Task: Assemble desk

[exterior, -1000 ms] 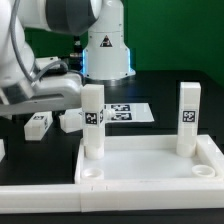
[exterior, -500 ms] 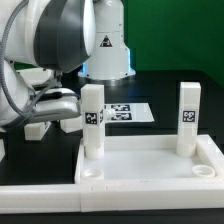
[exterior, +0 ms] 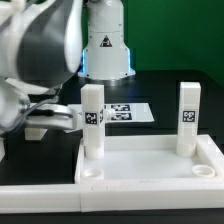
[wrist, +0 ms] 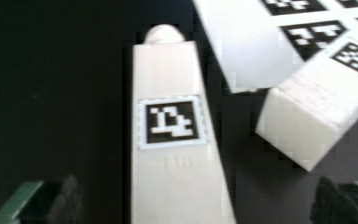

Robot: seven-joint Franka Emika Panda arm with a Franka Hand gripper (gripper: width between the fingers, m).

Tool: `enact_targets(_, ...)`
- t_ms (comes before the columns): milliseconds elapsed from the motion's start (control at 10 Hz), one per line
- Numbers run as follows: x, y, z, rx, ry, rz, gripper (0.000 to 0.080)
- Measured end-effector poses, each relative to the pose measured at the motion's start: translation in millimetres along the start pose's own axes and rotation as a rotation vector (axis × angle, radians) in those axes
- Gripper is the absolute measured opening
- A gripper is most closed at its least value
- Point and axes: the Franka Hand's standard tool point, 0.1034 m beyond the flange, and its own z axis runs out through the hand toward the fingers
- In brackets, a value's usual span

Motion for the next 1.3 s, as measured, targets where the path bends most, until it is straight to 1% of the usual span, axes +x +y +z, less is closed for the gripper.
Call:
enact_targets(200,0.9,-1.6,1.7,-0.001,-0.004,-0.002,0.0649)
enact_targets(300,3.4,0.0,11.4,0.012,-0.029,0.003,0.0649)
enact_targets(400,5.2,-0.7,15.6,0.01,-0.041,0.001,0.0649)
enact_targets(500,5.2,-1.9,14.5,0.008,-0.039,-0.002,0.0649)
enact_targets(600,5.4,-2.1,15.0,0.007,-0.04,-0.003,0.056)
enact_targets(700,5.4,-2.3,15.5,0.007,-0.041,-0.004,0.056)
enact_targets(800,5.4,-2.5,15.7,0.007,-0.042,-0.006,0.036)
enact_targets(900,5.4,-2.7,15.7,0.006,-0.042,-0.006,0.0284)
enact_targets(1000,5.4,-2.6,14.0,0.001,-0.039,-0.02,0.0284)
enact_targets(1100,1.4,-5.5,2.4,-0.005,-0.017,-0.06,0.0284)
enact_targets(1200,-7.9,-8.9,-15.1,-0.006,-0.003,-0.082,0.0284)
enact_targets(1300,-16.2,-13.2,-39.1,-0.013,0.039,-0.119,0.0284)
